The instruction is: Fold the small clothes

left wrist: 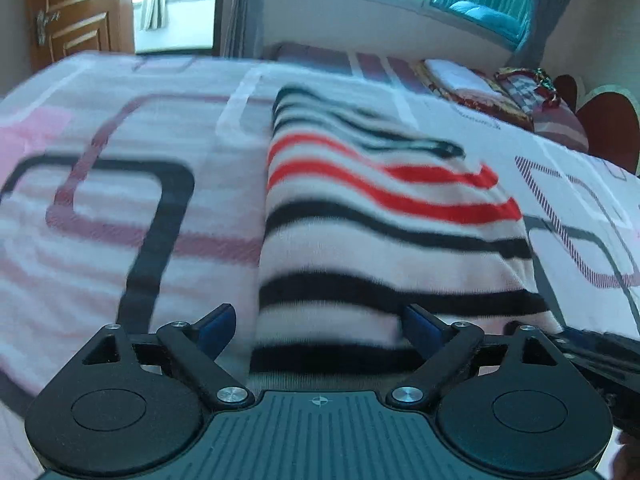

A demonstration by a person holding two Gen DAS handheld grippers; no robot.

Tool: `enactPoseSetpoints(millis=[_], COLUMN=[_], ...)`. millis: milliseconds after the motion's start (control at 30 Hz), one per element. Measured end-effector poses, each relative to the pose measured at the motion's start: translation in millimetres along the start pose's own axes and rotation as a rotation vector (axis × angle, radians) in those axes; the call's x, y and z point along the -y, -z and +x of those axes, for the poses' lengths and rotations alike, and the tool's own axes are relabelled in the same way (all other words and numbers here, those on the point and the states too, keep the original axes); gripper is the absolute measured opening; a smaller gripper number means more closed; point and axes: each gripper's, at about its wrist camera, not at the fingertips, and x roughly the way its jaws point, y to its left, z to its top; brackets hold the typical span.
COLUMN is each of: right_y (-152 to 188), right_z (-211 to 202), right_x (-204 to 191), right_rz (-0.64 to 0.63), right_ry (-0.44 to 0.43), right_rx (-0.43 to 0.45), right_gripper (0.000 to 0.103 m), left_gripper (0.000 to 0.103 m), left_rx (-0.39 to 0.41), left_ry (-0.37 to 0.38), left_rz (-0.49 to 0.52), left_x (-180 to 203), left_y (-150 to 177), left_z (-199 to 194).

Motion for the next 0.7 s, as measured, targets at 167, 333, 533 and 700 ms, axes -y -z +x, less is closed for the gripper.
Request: enactPoseSetpoints(millis=[167, 333, 533, 700], right_y=[10.2, 15.8, 6.4, 7.5], right_z=[-0.8, -1.2, -23.8, -52.9], right_x=[1.1, -5.7, -9.8, -17.5], right_rz=[0.043, 0.030, 0.074, 0.057], right_ry=[0.016, 0.078, 0.045, 0.038], right_rx=[-0.045, -0.068, -0.010, 0.033], right_gripper=[0.034, 0.037, 0.046, 0.050], left_gripper=[0.090, 0.090, 0.090, 0.103], left_rx=[-0.025, -0.038, -0.002, 0.026], left_ry=[0.007, 0.002, 0.004, 0.012], left_rz=[0.033, 0.055, 0.048, 0.037], left_x=[-2.1, -0.5, -2.6, -0.3], left_y=[12.4, 13.9, 8.8, 6.4], left_z=[-1.7, -9.8, -41.8, -70.0])
